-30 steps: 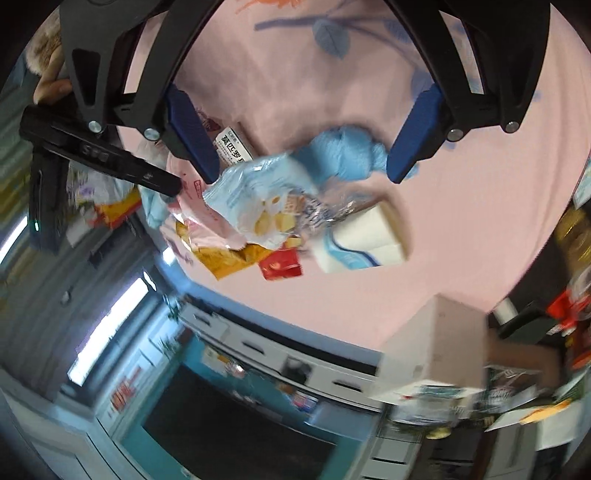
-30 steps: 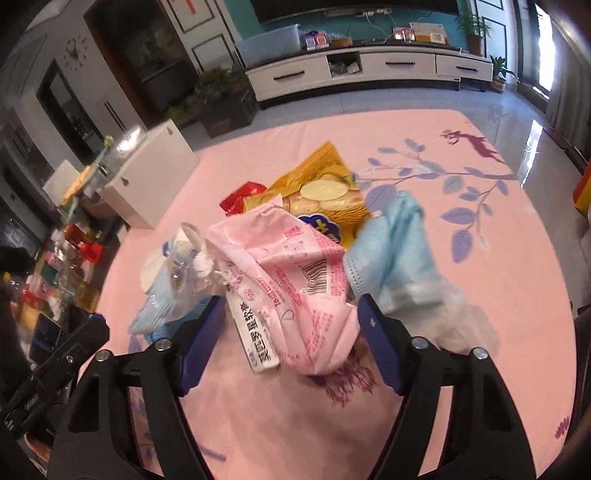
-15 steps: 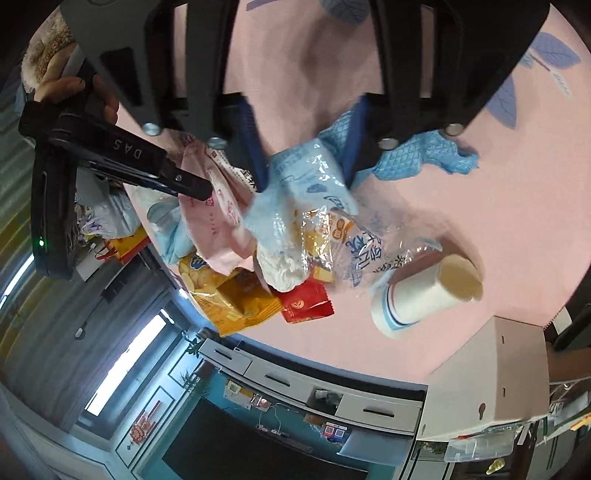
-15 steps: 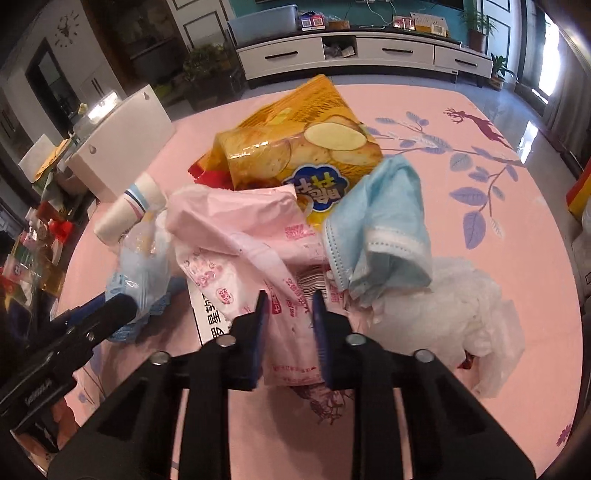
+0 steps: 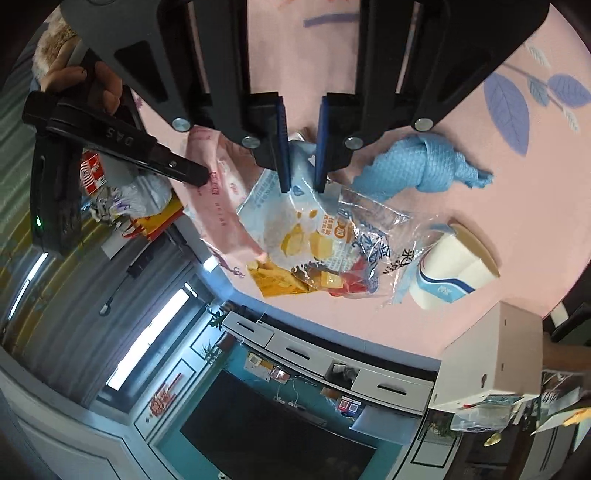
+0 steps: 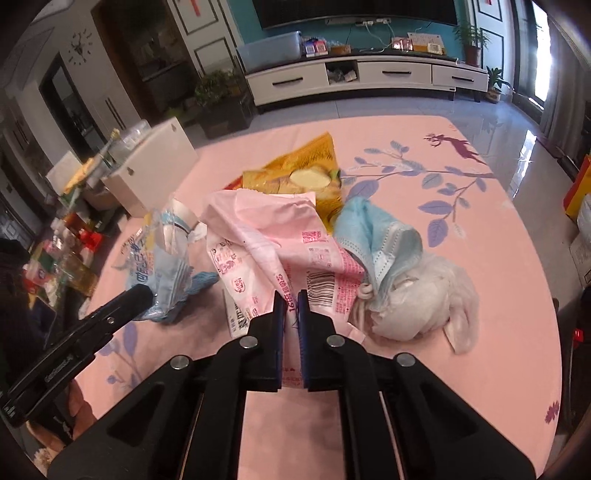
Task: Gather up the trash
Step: 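Grasp the clear snack wrapper with the left tool while the right tool grasps the pink wrapper, then lift the pink wrapper with the right tool toward the bin while the left tool holds the clear wrapper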
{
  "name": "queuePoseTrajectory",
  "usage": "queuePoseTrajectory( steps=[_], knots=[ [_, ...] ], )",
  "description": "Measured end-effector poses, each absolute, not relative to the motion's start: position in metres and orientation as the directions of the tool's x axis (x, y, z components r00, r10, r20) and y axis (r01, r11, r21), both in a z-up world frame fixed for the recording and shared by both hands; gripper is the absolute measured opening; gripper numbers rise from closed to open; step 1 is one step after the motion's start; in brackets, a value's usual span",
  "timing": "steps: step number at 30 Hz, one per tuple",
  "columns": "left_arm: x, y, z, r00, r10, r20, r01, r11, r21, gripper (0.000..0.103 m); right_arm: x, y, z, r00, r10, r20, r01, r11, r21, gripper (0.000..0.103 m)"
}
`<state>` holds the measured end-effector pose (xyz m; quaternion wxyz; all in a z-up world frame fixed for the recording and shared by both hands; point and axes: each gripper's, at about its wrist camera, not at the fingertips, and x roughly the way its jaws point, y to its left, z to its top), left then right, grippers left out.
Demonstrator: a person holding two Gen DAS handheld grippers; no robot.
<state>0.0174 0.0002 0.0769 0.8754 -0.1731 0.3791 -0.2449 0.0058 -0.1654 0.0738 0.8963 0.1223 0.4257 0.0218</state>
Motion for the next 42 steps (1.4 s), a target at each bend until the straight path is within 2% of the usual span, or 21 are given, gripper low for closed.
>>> queuePoseTrajectory(
  steps=[9, 21, 24, 37, 42],
  knots=[
    [-0.026, 0.007, 0.104, 0.635, -0.565, -0.527, 0.312, 0.811, -0.495, 0.014, -0.057, -0.199, 0.098, 0.725, 0.076, -0.684, 0.150, 0.952, 0.265, 0.008],
    [-0.069, -0.038, 0.123, 0.668, -0.520, -0.533, 0.334, 0.849, -0.410, 0.014, -0.093, -0.237, 0.124, 0.802, 0.053, -0.595, 0.192, 0.920, 0.341, 0.008],
    [-0.074, -0.048, 0.127, 0.669, -0.530, -0.521, 0.334, 0.841, -0.426, 0.014, -0.099, -0.244, 0.130, 0.816, 0.044, -0.577, 0.193, 0.919, 0.343, 0.008],
    [-0.090, -0.133, 0.168, 0.644, -0.614, -0.458, 0.461, 0.788, -0.408, 0.014, -0.153, -0.305, 0.159, 0.887, -0.080, -0.454, 0.292, 0.860, 0.419, 0.008],
    [-0.096, -0.186, 0.173, 0.623, -0.629, -0.465, 0.529, 0.777, -0.342, 0.014, -0.174, -0.334, 0.161, 0.891, -0.147, -0.430, 0.351, 0.824, 0.445, 0.008]
  ],
)
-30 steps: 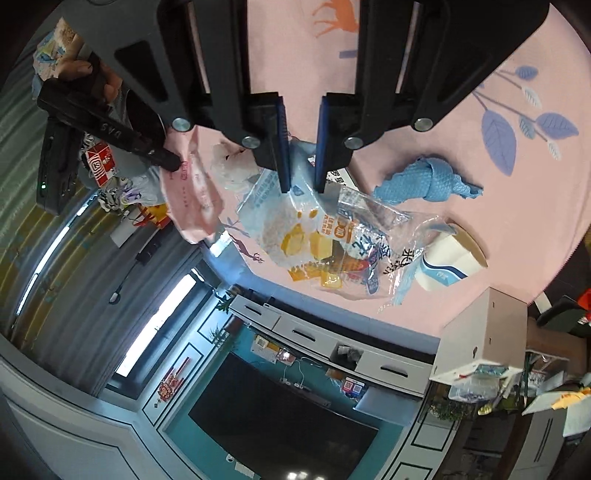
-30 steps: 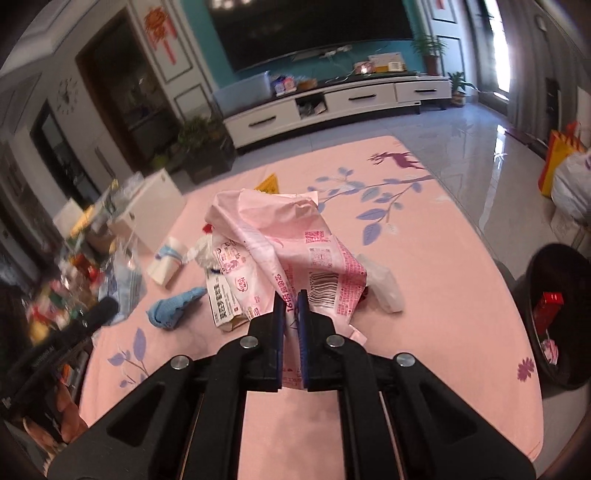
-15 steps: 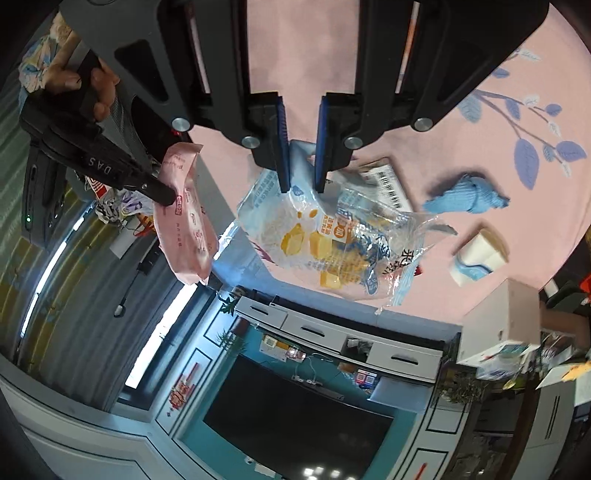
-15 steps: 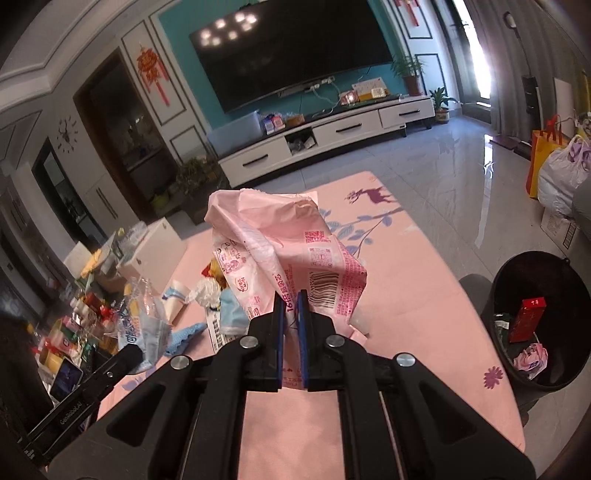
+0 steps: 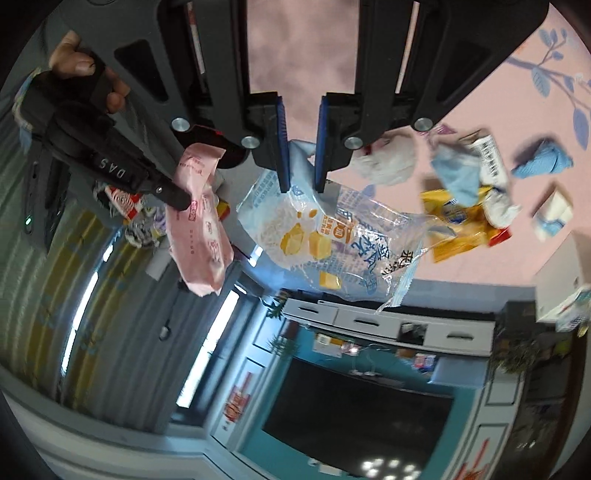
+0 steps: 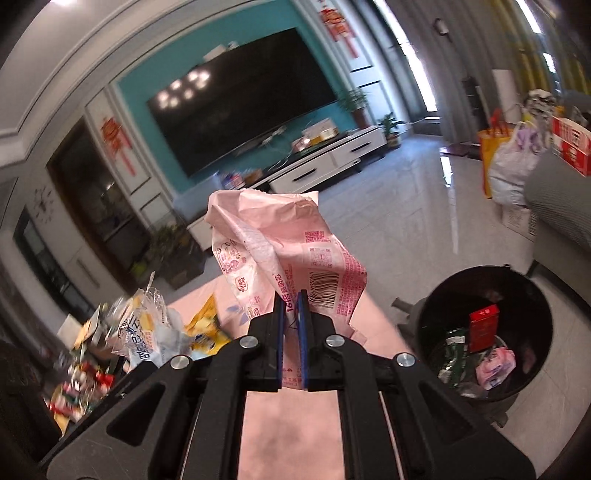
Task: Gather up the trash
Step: 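Lift the pink wrapper with the right tool toward the bin while the left tool holds the clear wrapper, then carry both wrappers over the black bin and open both tools to drop them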
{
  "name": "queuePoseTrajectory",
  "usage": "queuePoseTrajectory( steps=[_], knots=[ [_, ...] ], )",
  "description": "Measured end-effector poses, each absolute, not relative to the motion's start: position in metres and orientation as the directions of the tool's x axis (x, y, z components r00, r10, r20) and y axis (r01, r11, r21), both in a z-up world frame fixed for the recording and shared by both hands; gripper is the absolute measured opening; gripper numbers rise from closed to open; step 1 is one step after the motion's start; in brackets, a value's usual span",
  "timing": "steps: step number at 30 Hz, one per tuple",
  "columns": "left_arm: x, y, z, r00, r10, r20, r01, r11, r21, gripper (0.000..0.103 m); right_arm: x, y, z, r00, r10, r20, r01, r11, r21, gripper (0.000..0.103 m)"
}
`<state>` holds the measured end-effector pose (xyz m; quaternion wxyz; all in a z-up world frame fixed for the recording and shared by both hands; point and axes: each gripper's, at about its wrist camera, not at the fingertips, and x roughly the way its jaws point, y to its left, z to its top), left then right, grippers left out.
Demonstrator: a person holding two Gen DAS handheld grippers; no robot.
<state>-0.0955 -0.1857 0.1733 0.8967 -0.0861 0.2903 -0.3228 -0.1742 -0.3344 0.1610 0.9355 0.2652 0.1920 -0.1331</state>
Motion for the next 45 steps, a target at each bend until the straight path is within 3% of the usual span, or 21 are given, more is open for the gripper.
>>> queuePoseTrajectory(
  steps=[5, 22, 34, 45],
  knots=[
    [-0.102, -0.233, 0.170, 0.583, -0.661, -0.473, 0.593, 0.744, -0.309, 0.014, -0.195, -0.363, 0.158, 0.865, -0.264, -0.427, 0.455, 0.772, 0.444, 0.008],
    [-0.109, -0.378, 0.137, 0.416, -0.723, -0.552, 0.741, 0.621, -0.255, 0.015, -0.243, -0.465, 0.110, 0.766, -0.371, -0.526, 0.639, 0.529, 0.558, 0.008],
    [-0.098, -0.447, 0.091, 0.210, -0.759, -0.616, 0.786, 0.506, -0.355, 0.015, -0.261, -0.514, 0.061, 0.696, -0.346, -0.630, 0.718, 0.345, 0.604, 0.008],
    [-0.078, -0.467, 0.040, 0.084, -0.719, -0.690, 0.718, 0.524, -0.459, 0.016, -0.252, -0.531, 0.041, 0.643, -0.310, -0.700, 0.764, 0.332, 0.554, 0.008]
  ],
)
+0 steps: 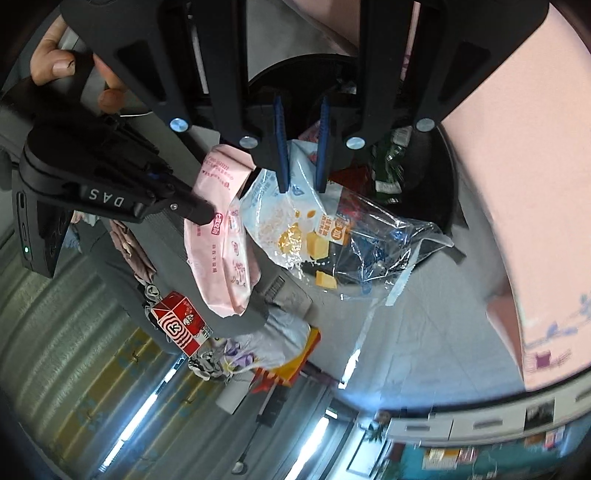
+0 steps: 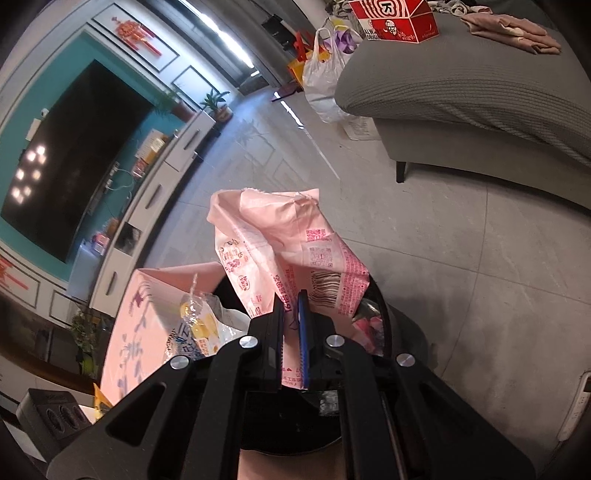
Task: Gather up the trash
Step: 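Carry both wrappers over the black bin and open both tools to drop them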
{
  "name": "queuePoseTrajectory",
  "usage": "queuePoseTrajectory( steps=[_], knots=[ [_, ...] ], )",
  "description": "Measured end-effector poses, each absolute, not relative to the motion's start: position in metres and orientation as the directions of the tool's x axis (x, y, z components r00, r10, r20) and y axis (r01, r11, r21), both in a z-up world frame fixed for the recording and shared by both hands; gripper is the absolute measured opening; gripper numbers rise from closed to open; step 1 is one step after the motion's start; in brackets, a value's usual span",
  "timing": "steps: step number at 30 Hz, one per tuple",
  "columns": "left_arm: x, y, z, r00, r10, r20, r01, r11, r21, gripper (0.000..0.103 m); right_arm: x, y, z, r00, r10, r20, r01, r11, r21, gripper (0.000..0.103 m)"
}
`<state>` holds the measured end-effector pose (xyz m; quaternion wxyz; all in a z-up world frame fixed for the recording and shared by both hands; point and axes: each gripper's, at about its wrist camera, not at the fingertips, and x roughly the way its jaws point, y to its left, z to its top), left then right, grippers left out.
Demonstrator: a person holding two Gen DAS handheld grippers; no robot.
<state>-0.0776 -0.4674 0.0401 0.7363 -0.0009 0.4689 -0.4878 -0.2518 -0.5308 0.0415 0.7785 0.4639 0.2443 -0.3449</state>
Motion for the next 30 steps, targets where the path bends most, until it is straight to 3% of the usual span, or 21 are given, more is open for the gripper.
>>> queuePoseTrajectory(
  steps=[15, 18, 20, 24, 30],
  knots=[
    [-0.069, -0.463, 0.030, 0.076, -0.703, -0.708, 0.687, 0.551, -0.474, 0.017, -0.247, -0.533, 0.035, 0.648, -0.268, -0.713, 0.757, 0.325, 0.567, 0.008],
    [-0.069, -0.459, 0.033, 0.086, -0.708, -0.701, 0.685, 0.552, -0.474, 0.033, -0.245, -0.536, 0.033, 0.638, -0.265, -0.723, 0.765, 0.330, 0.554, 0.010],
    [-0.069, -0.454, 0.036, 0.105, -0.716, -0.690, 0.679, 0.559, -0.476, 0.053, -0.242, -0.537, 0.033, 0.639, -0.256, -0.726, 0.763, 0.333, 0.554, 0.016],
    [-0.066, -0.441, 0.043, 0.139, -0.717, -0.683, 0.671, 0.576, -0.467, 0.065, -0.242, -0.534, 0.035, 0.650, -0.256, -0.716, 0.754, 0.332, 0.566, 0.038],
    [-0.061, -0.406, 0.060, 0.222, -0.722, -0.656, 0.643, 0.614, -0.458, 0.084, -0.234, -0.523, 0.044, 0.636, -0.284, -0.717, 0.762, 0.374, 0.528, 0.045]
  ],
)
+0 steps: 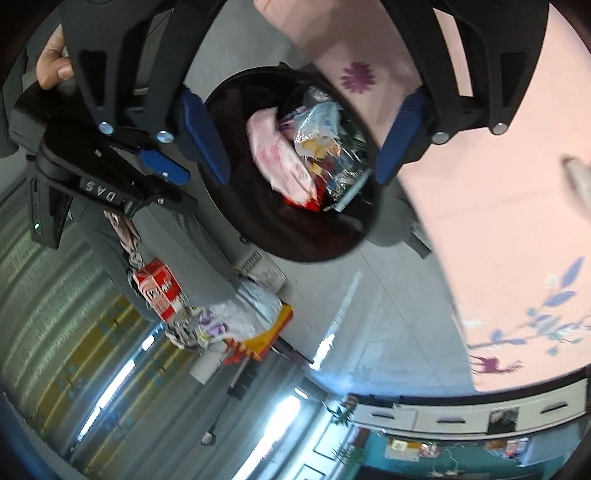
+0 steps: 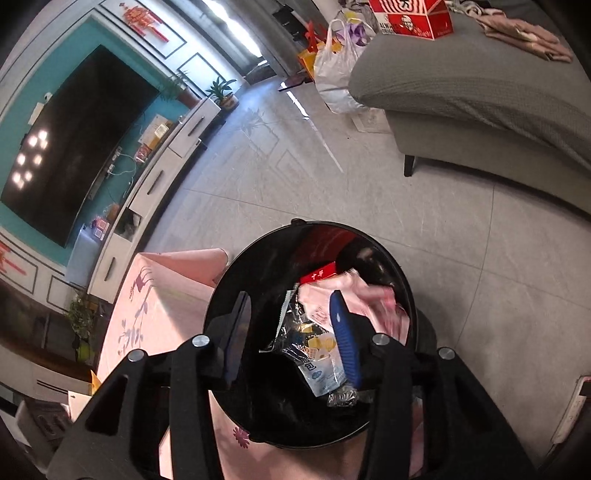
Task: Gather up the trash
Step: 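Carry both wrappers over the black bin and open both tools to drop them, then move both tools back over the table toward the blue cloth and white tissue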
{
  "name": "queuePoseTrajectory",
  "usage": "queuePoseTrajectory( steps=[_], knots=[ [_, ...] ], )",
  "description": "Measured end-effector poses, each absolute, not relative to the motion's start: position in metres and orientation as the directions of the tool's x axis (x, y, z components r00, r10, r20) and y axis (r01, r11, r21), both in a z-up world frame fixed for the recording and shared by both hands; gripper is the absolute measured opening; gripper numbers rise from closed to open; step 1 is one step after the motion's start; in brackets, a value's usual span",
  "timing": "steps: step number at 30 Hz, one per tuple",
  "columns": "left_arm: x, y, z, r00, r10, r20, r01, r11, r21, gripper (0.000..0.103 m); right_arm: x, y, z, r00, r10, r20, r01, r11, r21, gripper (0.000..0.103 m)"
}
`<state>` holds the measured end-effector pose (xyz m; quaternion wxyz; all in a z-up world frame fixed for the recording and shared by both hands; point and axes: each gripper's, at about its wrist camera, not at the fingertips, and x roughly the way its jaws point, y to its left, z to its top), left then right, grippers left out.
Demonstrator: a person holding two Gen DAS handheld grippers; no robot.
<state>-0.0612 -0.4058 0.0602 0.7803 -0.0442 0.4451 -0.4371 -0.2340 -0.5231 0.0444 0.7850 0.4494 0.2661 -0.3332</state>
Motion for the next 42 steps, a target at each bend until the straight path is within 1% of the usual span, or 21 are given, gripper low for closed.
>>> queuePoseTrajectory(
  steps=[1, 6, 7, 10, 12, 14, 18, 19, 20, 23, 25, 27, 29, 31, 34, 37, 39, 41, 42],
  knots=[
    [-0.059, -0.401, 0.062, 0.231, -0.720, -0.654, 0.637, 0.620, -0.458, 0.087, -0.231, -0.520, 0.046, 0.633, -0.289, -0.718, 0.764, 0.381, 0.520, 0.046],
    [-0.050, -0.355, 0.081, 0.302, -0.714, -0.632, 0.586, 0.662, -0.468, 0.093, -0.217, -0.499, 0.060, 0.631, -0.322, -0.706, 0.759, 0.445, 0.475, 0.054],
    [-0.048, -0.346, 0.085, 0.318, -0.711, -0.627, 0.577, 0.670, -0.467, 0.094, -0.215, -0.495, 0.062, 0.631, -0.328, -0.703, 0.757, 0.456, 0.467, 0.058],
    [-0.045, -0.311, 0.097, 0.380, -0.691, -0.616, 0.551, 0.703, -0.450, 0.097, -0.205, -0.479, 0.070, 0.632, -0.349, -0.692, 0.751, 0.496, 0.436, 0.065],
    [-0.047, -0.279, 0.104, 0.447, -0.650, -0.615, 0.530, 0.746, -0.403, 0.098, -0.199, -0.470, 0.074, 0.638, -0.358, -0.682, 0.741, 0.527, 0.417, 0.069],
    [-0.047, -0.251, 0.106, 0.509, -0.607, -0.610, 0.504, 0.785, -0.361, 0.100, -0.194, -0.462, 0.078, 0.647, -0.367, -0.668, 0.726, 0.563, 0.394, 0.076],
    [-0.038, -0.181, 0.102, 0.597, -0.474, -0.647, 0.384, 0.877, -0.288, 0.100, -0.186, -0.447, 0.084, 0.643, -0.403, -0.651, 0.725, 0.595, 0.347, 0.083],
    [-0.036, -0.165, 0.101, 0.610, -0.451, -0.651, 0.356, 0.891, -0.283, 0.100, -0.183, -0.444, 0.084, 0.653, -0.397, -0.645, 0.715, 0.605, 0.351, 0.087],
    [-0.035, -0.141, 0.100, 0.640, -0.415, -0.647, 0.312, 0.910, -0.275, 0.100, -0.182, -0.443, 0.083, 0.667, -0.381, -0.641, 0.701, 0.612, 0.365, 0.088],
    [-0.033, -0.094, 0.094, 0.674, -0.345, -0.654, 0.237, 0.939, -0.251, 0.100, -0.171, -0.436, 0.079, 0.694, -0.324, -0.643, 0.667, 0.626, 0.405, 0.088],
    [-0.029, -0.066, 0.092, 0.679, -0.303, -0.669, 0.183, 0.952, -0.245, 0.100, -0.163, -0.427, 0.078, 0.690, -0.327, -0.646, 0.660, 0.650, 0.376, 0.088],
    [-0.022, -0.035, 0.093, 0.683, -0.255, -0.685, 0.095, 0.960, -0.263, 0.100, -0.154, -0.415, 0.078, 0.680, -0.348, -0.645, 0.659, 0.676, 0.329, 0.088],
    [-0.018, -0.015, 0.095, 0.675, -0.242, -0.697, 0.043, 0.956, -0.291, 0.100, -0.148, -0.404, 0.077, 0.677, -0.356, -0.644, 0.651, 0.697, 0.299, 0.088],
    [-0.015, 0.001, 0.100, 0.674, -0.241, -0.698, 0.033, 0.954, -0.298, 0.100, -0.140, -0.393, 0.072, 0.679, -0.336, -0.653, 0.626, 0.730, 0.275, 0.088],
    [-0.010, 0.022, 0.098, 0.688, -0.201, -0.697, 0.040, 0.970, -0.240, 0.100, -0.126, -0.377, 0.066, 0.676, -0.294, -0.676, 0.582, 0.775, 0.244, 0.088],
    [-0.001, 0.050, 0.080, 0.692, -0.155, -0.705, -0.043, 0.966, -0.255, 0.100, -0.113, -0.360, 0.060, 0.668, -0.264, -0.695, 0.544, 0.811, 0.215, 0.088],
    [0.007, 0.065, 0.069, 0.669, -0.199, -0.716, -0.046, 0.951, -0.307, 0.100, -0.104, -0.347, 0.058, 0.665, -0.243, -0.706, 0.526, 0.824, 0.212, 0.088],
    [0.019, 0.072, 0.059, 0.654, -0.305, -0.692, 0.019, 0.922, -0.387, 0.100, -0.090, -0.333, 0.059, 0.665, -0.194, -0.721, 0.492, 0.840, 0.228, 0.088],
    [0.027, 0.074, 0.052, 0.643, -0.328, -0.693, 0.015, 0.909, -0.416, 0.100, -0.081, -0.325, 0.061, 0.664, -0.171, -0.728, 0.472, 0.851, 0.230, 0.088]
  ],
)
